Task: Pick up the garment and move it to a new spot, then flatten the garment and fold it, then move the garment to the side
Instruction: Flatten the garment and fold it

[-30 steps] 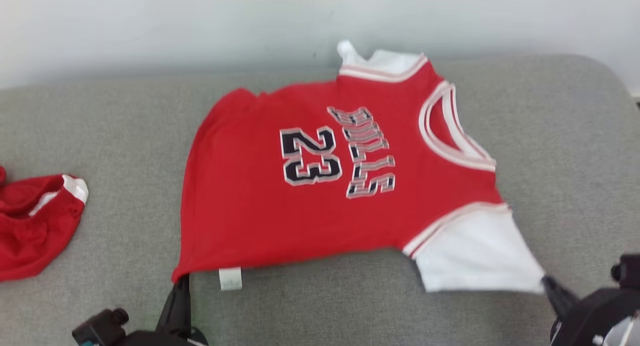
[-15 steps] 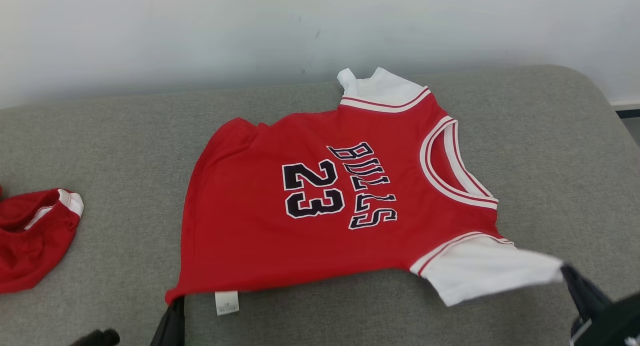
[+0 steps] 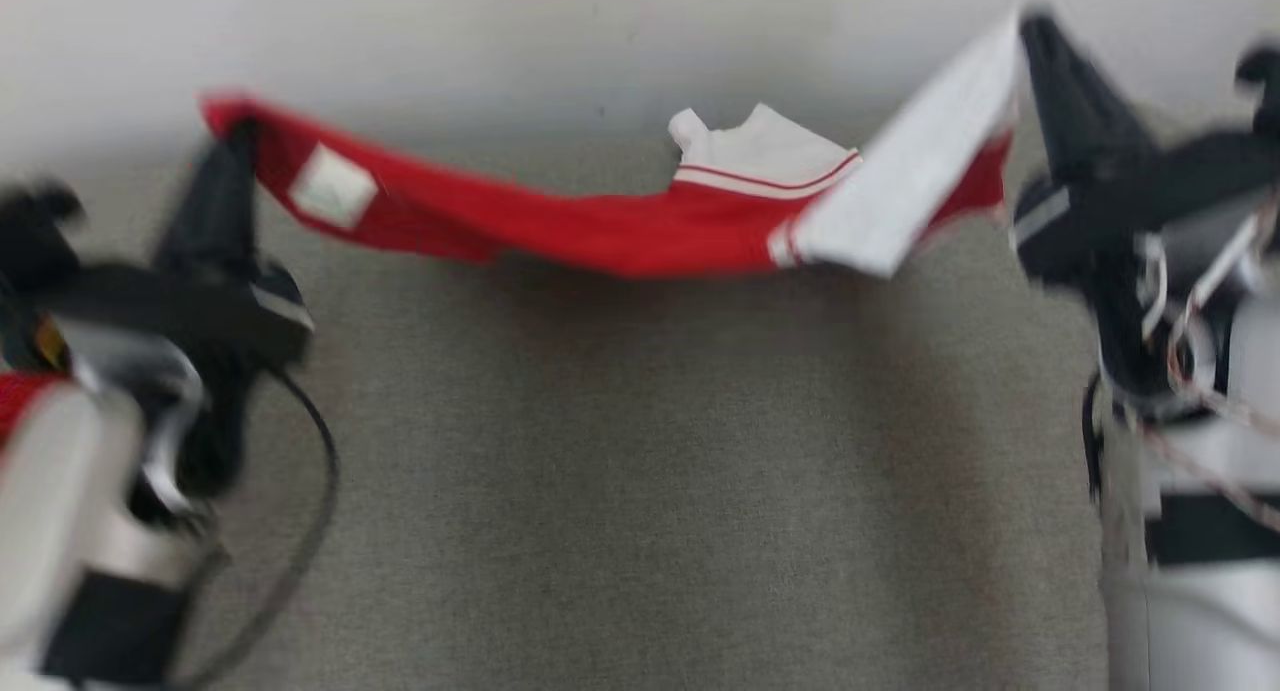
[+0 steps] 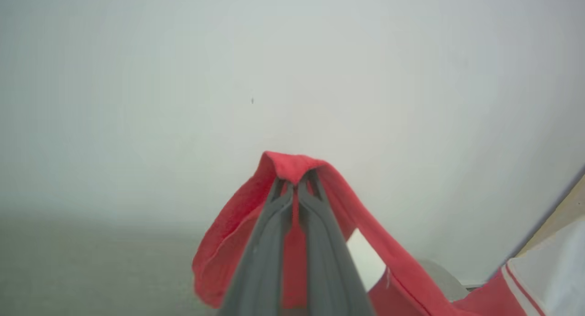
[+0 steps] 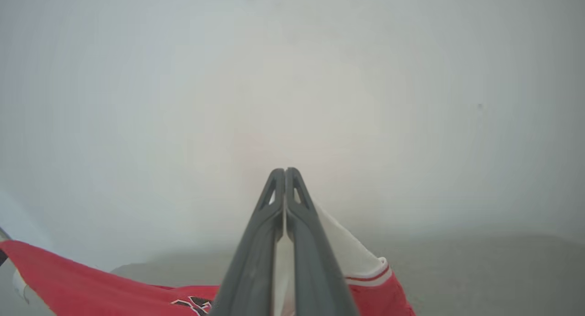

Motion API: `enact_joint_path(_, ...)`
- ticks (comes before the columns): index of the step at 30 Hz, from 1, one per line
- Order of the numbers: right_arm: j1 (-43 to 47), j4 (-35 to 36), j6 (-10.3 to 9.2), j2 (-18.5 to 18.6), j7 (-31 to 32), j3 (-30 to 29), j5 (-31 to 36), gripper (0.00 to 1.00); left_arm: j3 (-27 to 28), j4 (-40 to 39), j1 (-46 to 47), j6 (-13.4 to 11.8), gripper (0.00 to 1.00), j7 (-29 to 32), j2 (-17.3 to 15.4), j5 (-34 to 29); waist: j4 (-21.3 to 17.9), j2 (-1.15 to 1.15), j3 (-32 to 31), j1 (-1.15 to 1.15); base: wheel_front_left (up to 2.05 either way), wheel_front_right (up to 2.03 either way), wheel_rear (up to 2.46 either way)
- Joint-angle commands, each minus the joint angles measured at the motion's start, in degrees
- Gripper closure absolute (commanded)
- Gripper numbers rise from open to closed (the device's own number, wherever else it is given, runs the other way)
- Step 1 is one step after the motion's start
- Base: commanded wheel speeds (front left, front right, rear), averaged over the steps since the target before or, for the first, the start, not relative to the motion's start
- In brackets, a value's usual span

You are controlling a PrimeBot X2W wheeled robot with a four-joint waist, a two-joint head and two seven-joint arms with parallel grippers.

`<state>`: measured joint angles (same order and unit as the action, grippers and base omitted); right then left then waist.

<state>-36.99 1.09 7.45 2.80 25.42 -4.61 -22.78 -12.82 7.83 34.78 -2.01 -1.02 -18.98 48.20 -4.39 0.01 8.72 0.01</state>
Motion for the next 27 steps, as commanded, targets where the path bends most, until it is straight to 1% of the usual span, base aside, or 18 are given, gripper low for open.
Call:
enact_joint_path(1, -2.38, -0.61, 0.08, 0.16, -0.73, 0.24, 0.52, 1.0, 0.2, 0.23, 2.08, 0.09, 1.0, 0.49, -1.2, -1.17, -1.28, -0.01, 1.99, -0.01, 0.0, 0.0, 0.0)
enact_joint_path(2, -6.66, -2.49, 0.08, 0.13, -2.17, 0.91, 0.67, 1.0, 0.26, 0.68, 5.59, 0.27, 1.0, 1.63, -2.59, -2.01, -1.8, -0.01, 2.78, -0.01, 0.0, 0.0, 0.0)
enact_joint_path(4, -15.01, -6.56, 0.08, 0.13, -6.2, 1.3, 2.14, 1.0, -0.12, 1.49, 11.95, 1.41, 1.0, 4.18, -5.33, -3.33, -2.95, -0.01, 4.36, -0.01, 0.0, 0.0, 0.0)
enact_joint_path(7, -25.97, -13.97, 0.08, 0.11, -13.71, -0.01, 3.39, 1.0, 0.14, 2.06, 19.65, 3.0, 1.0, 7.53, -9.1, -4.38, -4.68, -0.01, 7.14, -0.01, 0.0, 0.0, 0.0)
enact_joint_path(9, -32.2, -18.13, 0.08, -0.03, -17.7, -0.28, 4.95, 1.0, 0.93, 2.04, 23.8, 3.75, 1.0, 8.58, -10.14, -3.79, -5.07, -0.01, 8.73, -0.01, 0.0, 0.0, 0.0)
enact_joint_path(11, -37.42, -21.09, 0.08, 0.09, -21.36, -1.26, 7.03, 1.0, 2.49, 1.62, 27.55, 3.85, 1.0, 8.2, -10.76, -3.03, -5.21, -0.01, 10.14, -0.01, 0.0, 0.0, 0.0)
enact_joint_path(12, -39.32, -22.51, 0.08, 0.15, -22.71, -1.6, 8.27, 1.0, 3.19, 1.65, 28.87, 3.8, 1.0, 8.14, -10.51, -2.2, -5.25, -0.01, 10.71, -0.01, 0.0, 0.0, 0.0)
enact_joint_path(14, -42.21, -25.36, 0.08, 0.06, -23.48, -2.08, 9.46, 1.0, 2.28, 1.92, 30.16, 4.56, 1.0, 9.85, -11.28, -2.57, -5.05, -0.01, 12.02, -0.01, 0.0, 0.0, 0.0)
enact_joint_path(15, -43.6, -26.56, 0.08, 0.19, -23.53, -2.18, 9.98, 1.0, 2.16, 2.07, 30.9, 4.51, 1.0, 10.19, -11.53, -2.73, -4.91, -0.01, 12.81, -0.01, 0.0, 0.0, 0.0)
enact_joint_path(18, -47.22, -29.18, 0.08, 1.05, -23.21, -2.33, 10.52, 1.0, 2.88, 2.4, 32.77, 3.6, 1.0, 10.23, -10.31, -1.45, -4.4, -0.01, 16.08, -0.01, 0.0, 0.0, 0.0)
enact_joint_path(19, -49.19, -30.55, 0.08, 1.26, -23.84, -2.92, 10.17, 1.0, 3.04, 2.91, 33.94, 3.14, 1.0, 9.81, -9.68, -1.31, -4.18, -0.01, 18.58, -0.01, 0.0, 0.0, 0.0)
enact_joint_path(21, -51.33, -31.48, 0.08, 1.39, -25.15, -3.19, 11.15, 1.0, 2.85, 3.47, 35.53, 2.78, 1.0, 9.02, -9.33, -2.22, -4.09, -0.01, 21.25, -0.01, 0.0, 0.0, 0.0)
enact_joint_path(23, -53.41, -32.5, 0.08, 1.24, -27.92, -3.84, 12.1, 1.0, 3.22, 4.1, 37.81, 2.24, 1.0, 6.61, -8.39, -3.21, -3.99, -0.01, 23.29, -0.01, 0.0, 0.0, 0.0)
enact_joint_path(25, -55.95, -33.1, 0.08, 1.17, -32.0, -4.96, 13.64, 1.0, 4.11, 4.88, 40.7, 1.55, 1.0, 3.09, -7.05, -4.0, -3.85, -0.01, 24.88, -0.01, 0.0, 0.0, 0.0)
enact_joint_path(27, -58.85, -33.56, 0.08, 1.04, -36.83, -6.36, 15.15, 1.0, 4.38, 5.66, 43.58, 1.65, 1.0, -0.95, -5.62, -5.32, -3.46, -0.01, 26.11, -0.01, 0.0, 0.0, 0.0)
